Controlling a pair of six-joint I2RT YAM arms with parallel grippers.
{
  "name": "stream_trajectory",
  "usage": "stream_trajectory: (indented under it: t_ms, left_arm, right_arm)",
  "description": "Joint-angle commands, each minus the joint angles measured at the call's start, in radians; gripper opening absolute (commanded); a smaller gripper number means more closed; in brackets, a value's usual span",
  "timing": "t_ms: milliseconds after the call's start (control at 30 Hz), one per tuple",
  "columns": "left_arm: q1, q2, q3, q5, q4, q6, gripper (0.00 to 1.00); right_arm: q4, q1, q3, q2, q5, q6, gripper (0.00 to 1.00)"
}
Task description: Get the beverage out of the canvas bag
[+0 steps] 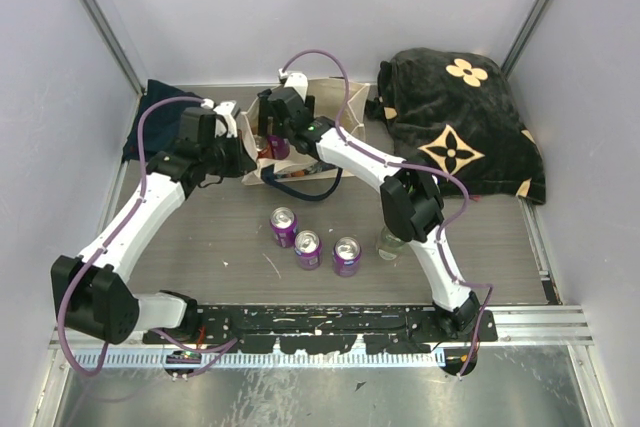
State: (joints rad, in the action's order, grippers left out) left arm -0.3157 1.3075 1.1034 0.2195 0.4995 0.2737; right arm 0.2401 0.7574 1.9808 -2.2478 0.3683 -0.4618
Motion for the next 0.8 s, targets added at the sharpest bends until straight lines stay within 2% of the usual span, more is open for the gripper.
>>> stream_trajectory:
  t_ms: [0, 467, 767]
  left_arm:
    - [0.001, -0.024, 0.010, -0.008, 0.106, 0.011, 0.02]
    - [0.001, -0.027, -0.013, 0.001, 0.092, 0.015, 0.02]
    - [0.001, -0.030, -0.032, 0.010, 0.081, 0.021, 0.02]
  right_arm:
    - [-0.003, 0.004, 0.081, -0.019, -0.024, -0.003, 0.94]
    - [0.039, 0.008, 0.065, -0.042, -0.066, 0.028, 0.92]
    - [0.141, 0.011, 0.189, -0.140, -0.067, 0.057, 0.90]
